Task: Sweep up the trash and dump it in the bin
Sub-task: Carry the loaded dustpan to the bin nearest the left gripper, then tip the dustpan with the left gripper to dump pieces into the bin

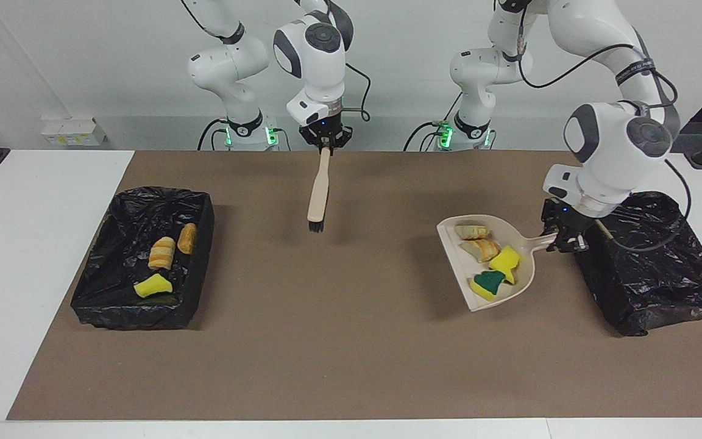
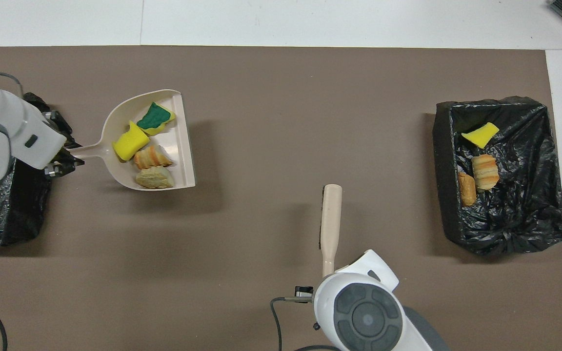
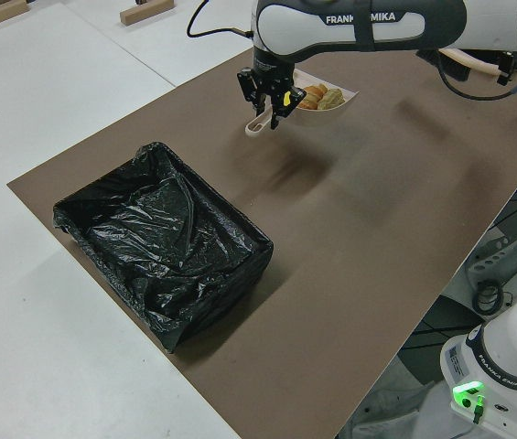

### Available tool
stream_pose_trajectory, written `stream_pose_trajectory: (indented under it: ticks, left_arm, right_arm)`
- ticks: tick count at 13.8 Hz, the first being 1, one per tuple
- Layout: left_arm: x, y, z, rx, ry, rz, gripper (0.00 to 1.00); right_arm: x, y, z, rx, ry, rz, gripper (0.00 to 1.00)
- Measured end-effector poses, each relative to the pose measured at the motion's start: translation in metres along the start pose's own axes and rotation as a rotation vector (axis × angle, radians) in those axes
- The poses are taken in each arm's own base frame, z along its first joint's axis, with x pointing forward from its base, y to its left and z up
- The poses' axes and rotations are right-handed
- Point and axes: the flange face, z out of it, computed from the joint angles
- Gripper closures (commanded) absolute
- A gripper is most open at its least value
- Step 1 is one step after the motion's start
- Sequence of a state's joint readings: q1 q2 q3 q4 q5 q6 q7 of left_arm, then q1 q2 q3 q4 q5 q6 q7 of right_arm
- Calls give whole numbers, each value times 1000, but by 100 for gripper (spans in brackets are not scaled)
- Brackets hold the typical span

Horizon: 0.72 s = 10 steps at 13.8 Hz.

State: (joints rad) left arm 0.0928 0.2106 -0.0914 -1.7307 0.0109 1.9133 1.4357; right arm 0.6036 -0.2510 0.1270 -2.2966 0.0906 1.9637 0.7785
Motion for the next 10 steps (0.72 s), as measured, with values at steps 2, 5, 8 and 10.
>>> stream_pose_trajectory:
  ticks: [2,5,8,10]
  left_arm:
    - [-40,-14,-15,7,4,-2,100]
    - [-100,-31,-36,23,2,29,100]
    - [-170,-33,-49,48,-21,91,100]
    - [-218,-28,-54,45,-85,128,100]
  right_arm:
    - [-17,-14,7,21,29,-43,100]
    - [-64,-55,47,66,72,-57,100]
    - [-101,-82,84,33,47,-104,100]
    - [-111,-95,106,25,39,-122,100]
